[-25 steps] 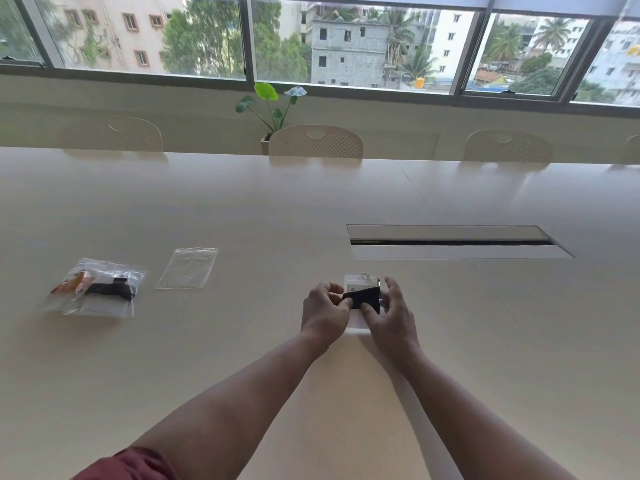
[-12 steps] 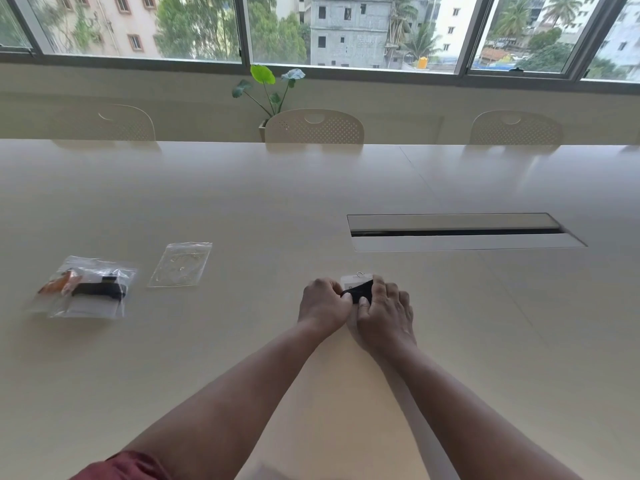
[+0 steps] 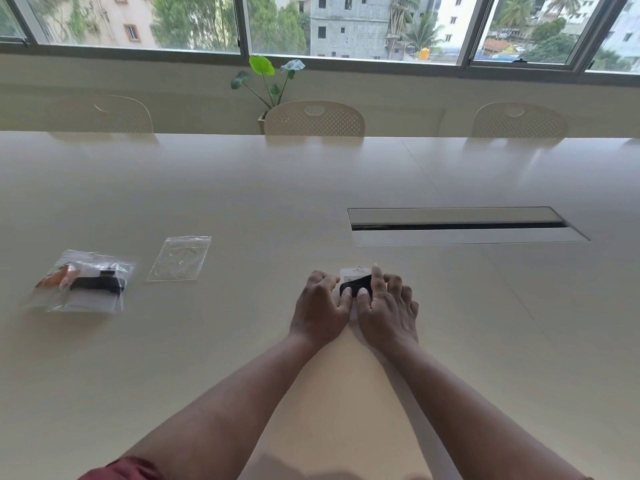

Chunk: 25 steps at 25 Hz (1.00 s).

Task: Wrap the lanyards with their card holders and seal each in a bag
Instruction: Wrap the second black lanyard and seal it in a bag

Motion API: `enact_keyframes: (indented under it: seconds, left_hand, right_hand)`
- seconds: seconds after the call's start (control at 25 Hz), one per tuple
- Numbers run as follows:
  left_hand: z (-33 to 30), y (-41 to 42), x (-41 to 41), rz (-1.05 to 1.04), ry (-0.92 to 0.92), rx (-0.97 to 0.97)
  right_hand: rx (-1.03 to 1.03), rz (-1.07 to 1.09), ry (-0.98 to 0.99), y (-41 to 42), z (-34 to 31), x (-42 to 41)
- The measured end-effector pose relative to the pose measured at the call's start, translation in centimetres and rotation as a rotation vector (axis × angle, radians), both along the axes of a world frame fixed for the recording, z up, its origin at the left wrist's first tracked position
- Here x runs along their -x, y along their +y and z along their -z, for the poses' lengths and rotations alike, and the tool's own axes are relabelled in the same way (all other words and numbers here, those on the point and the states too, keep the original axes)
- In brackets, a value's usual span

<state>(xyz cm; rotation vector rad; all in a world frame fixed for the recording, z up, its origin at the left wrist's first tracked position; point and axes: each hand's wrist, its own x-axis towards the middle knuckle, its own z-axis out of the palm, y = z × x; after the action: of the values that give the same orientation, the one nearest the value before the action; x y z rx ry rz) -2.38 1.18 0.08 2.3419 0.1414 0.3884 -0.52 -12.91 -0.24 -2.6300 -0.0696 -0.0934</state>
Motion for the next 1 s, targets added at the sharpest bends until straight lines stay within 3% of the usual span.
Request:
enact_keyframes:
  seconds: [0.36, 0.68, 0.84, 1.0]
  left_hand:
    - [-0.6, 0.0, 0.2, 0.021, -0.059, 0.053]
    - [-1.2, 2.9, 2.5, -0.049, -0.080, 0.175]
    - [-1.4, 7.3, 4.6, -0.064, -0.046, 0.170]
    - [-1.4, 12.1, 6.8, -0.085, -0.046, 0.121]
  right_hand:
    - [-0.133, 0.024, -0.078, -0.4, -0.2, -0.1]
    - [0.071, -0.024, -0.243, 0.3, -0.7, 1.7]
    - [-0.008, -0.168, -0.293, 4.7, -1.0, 4.0]
    - [-0.124, -0.360, -0.219, 10.9, -1.0, 5.4]
